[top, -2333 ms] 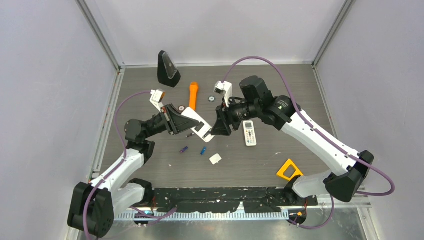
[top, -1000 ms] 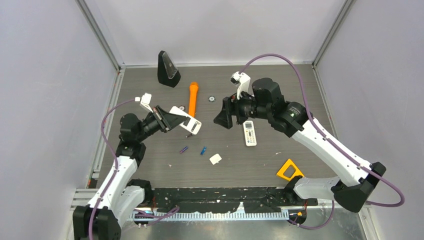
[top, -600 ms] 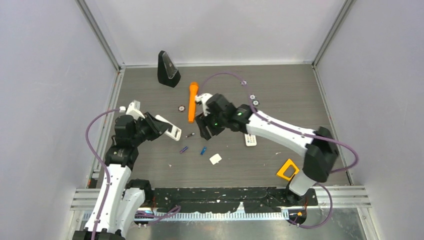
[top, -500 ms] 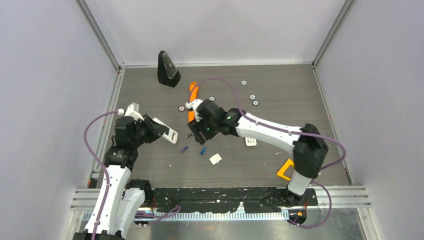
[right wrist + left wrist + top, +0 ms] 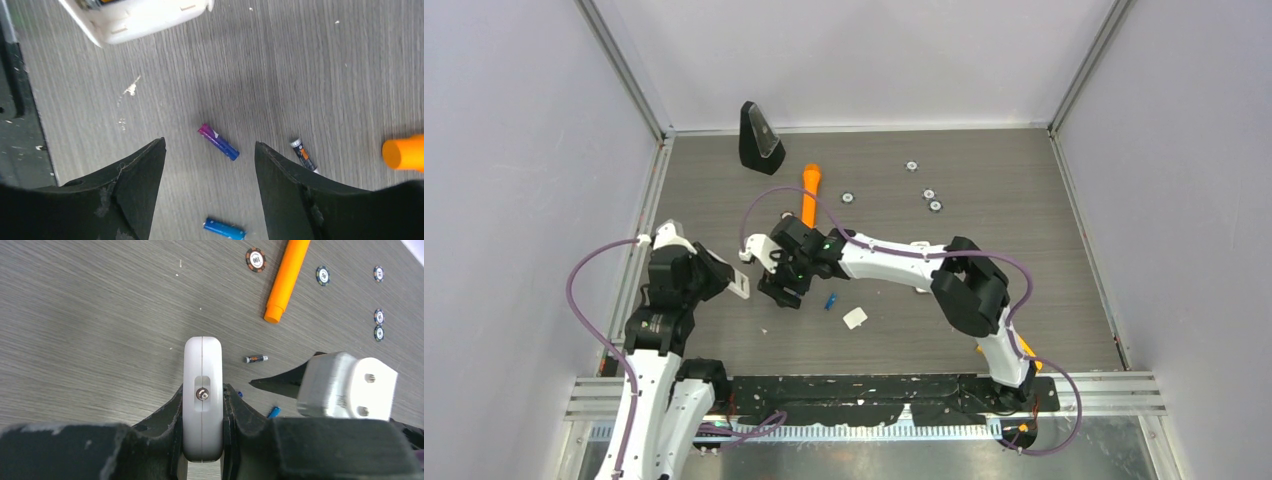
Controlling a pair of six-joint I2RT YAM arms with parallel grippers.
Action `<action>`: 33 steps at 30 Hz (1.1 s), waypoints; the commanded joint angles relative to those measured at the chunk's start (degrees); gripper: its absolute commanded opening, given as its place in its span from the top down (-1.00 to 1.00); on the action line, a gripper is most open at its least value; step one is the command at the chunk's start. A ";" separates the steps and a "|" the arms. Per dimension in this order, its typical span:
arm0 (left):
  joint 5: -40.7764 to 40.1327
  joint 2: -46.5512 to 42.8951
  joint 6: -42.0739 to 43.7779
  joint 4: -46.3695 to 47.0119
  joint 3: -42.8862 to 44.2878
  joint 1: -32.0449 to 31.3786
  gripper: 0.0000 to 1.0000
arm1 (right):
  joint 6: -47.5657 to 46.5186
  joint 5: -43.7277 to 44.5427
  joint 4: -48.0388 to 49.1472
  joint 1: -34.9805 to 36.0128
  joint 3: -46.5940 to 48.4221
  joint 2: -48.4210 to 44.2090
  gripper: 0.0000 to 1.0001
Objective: Load the batteries into the remote control
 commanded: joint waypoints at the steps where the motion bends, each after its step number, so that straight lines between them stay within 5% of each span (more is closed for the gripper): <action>1: -2.68 -0.49 -0.31 -0.89 2.55 0.29 1.00 | -8.19 -3.06 -1.34 -0.19 3.46 2.87 -0.41; 11: -5.16 -0.14 -0.42 -2.16 2.74 0.22 1.00 | -10.54 -2.08 0.03 0.28 3.56 7.13 -0.25; 24: -3.08 1.40 -0.34 0.14 2.18 0.28 1.00 | -3.84 11.31 1.61 0.32 1.83 6.71 0.77; 33: 8.34 2.53 0.49 3.55 0.23 0.19 1.00 | 9.20 2.80 -1.02 -2.62 -0.70 -1.36 0.89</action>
